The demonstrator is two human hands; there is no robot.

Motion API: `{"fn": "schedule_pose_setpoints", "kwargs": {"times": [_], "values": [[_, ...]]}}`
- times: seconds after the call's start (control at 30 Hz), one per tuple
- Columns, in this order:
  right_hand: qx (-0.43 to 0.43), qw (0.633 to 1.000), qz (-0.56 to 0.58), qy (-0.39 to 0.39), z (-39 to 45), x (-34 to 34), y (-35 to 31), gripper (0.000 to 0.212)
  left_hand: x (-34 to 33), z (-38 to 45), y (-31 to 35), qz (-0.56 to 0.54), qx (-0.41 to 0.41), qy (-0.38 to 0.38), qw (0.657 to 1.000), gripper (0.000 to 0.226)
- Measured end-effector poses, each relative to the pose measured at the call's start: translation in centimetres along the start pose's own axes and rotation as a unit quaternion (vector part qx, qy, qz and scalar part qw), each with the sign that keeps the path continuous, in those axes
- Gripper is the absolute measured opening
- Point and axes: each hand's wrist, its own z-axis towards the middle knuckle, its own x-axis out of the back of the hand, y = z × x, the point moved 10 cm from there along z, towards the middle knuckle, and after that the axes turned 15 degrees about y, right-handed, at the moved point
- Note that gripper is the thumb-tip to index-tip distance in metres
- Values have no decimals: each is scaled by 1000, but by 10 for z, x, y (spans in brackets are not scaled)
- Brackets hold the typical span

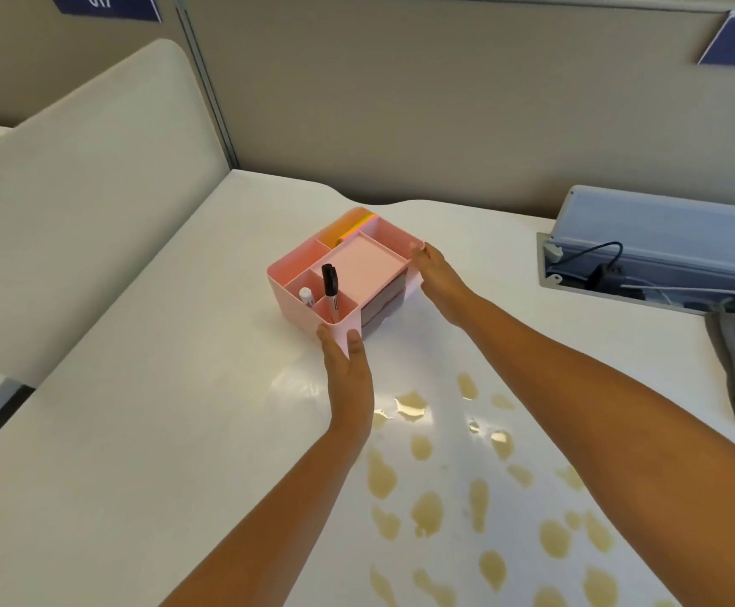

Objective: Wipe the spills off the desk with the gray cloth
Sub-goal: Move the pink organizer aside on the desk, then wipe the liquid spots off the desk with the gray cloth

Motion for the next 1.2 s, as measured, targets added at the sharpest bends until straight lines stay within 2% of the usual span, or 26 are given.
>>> {"fn": "schedule_pose_setpoints", "kwargs": {"times": [0.13,0.23,0.33,0.4,0.5,0.6,0.7,0.8,0.9,1.0,1.07,1.13,1.2], "values": [[51,981,-183,43,-9,44,28,64,-20,-2,4,33,-31,-31,998,59],[112,927,-355,43,-21,98,68,69,-21,2,-3,66,-63,-37,995,60],[78,877,-459,116,-30,190,112,73,-3,4,-26,173,-95,-39,980,60],[32,853,-489,182,-41,256,133,73,8,7,-33,256,-166,-60,950,57],[-40,828,-478,291,-66,348,154,69,7,13,-38,385,-296,-140,863,55],[-115,803,-467,352,-92,402,174,66,7,22,-40,463,-346,-148,802,56],[-129,801,-469,349,-98,411,184,57,7,18,-39,486,-357,-145,785,67],[-131,778,-504,352,-91,418,183,35,7,18,-40,491,-352,-153,782,78],[-137,749,-572,306,-78,422,184,28,7,19,-39,490,-354,-150,782,81],[-159,743,-594,265,-63,428,173,28,6,19,-40,493,-359,-150,778,80],[-180,754,-584,240,-58,432,163,25,7,20,-41,491,-361,-151,778,79],[-202,796,-540,186,-56,426,170,23,7,20,-41,488,-363,-150,779,78],[-234,855,-430,169,-62,417,185,36,6,20,-42,487,-361,-153,780,77]]}}
